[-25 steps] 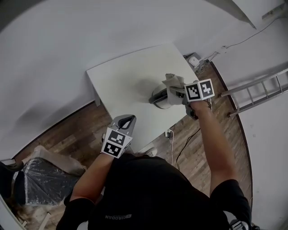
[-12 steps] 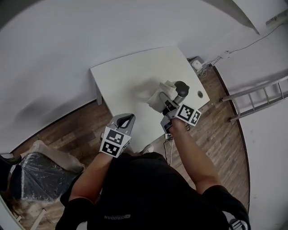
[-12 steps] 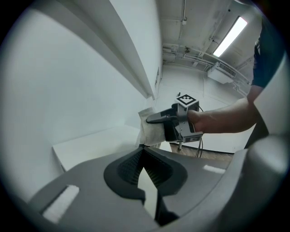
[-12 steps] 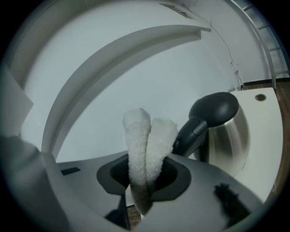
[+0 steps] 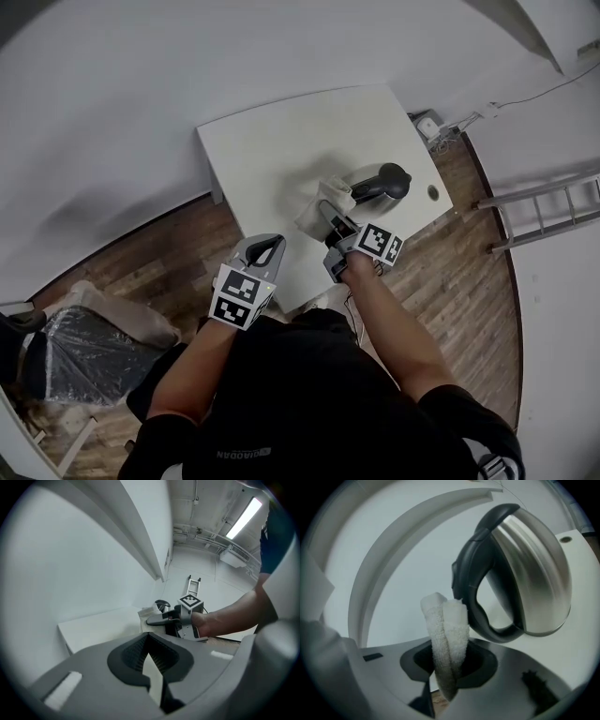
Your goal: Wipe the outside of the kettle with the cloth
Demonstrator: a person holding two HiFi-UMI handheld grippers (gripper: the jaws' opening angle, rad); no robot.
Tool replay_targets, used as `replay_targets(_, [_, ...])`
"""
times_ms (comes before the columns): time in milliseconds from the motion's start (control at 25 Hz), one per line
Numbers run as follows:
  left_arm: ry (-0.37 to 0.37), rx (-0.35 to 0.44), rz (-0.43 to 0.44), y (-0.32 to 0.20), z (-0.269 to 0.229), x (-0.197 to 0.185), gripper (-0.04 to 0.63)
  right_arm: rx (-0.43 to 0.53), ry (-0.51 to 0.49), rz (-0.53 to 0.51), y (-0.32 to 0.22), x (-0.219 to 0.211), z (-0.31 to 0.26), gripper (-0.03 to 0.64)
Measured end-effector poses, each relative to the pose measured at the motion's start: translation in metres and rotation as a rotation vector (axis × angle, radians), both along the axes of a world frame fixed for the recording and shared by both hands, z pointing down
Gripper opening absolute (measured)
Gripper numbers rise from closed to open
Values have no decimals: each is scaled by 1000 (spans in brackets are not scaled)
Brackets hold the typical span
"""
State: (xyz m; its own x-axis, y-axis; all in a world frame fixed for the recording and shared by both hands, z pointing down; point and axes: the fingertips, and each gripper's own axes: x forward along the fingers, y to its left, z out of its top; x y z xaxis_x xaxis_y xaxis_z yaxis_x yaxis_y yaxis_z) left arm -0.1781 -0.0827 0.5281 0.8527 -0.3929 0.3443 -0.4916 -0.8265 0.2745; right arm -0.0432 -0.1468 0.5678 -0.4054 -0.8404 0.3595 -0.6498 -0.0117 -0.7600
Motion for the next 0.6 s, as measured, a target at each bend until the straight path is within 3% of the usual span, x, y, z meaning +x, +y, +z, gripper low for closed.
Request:
replay_targets(240, [-16, -28, -9, -7, 10, 8, 6, -134, -10, -44, 5, 4, 49, 95])
replay_targets(600, [-24, -39, 48, 4, 13, 22, 6, -328, -56, -109, 23, 15, 103, 95])
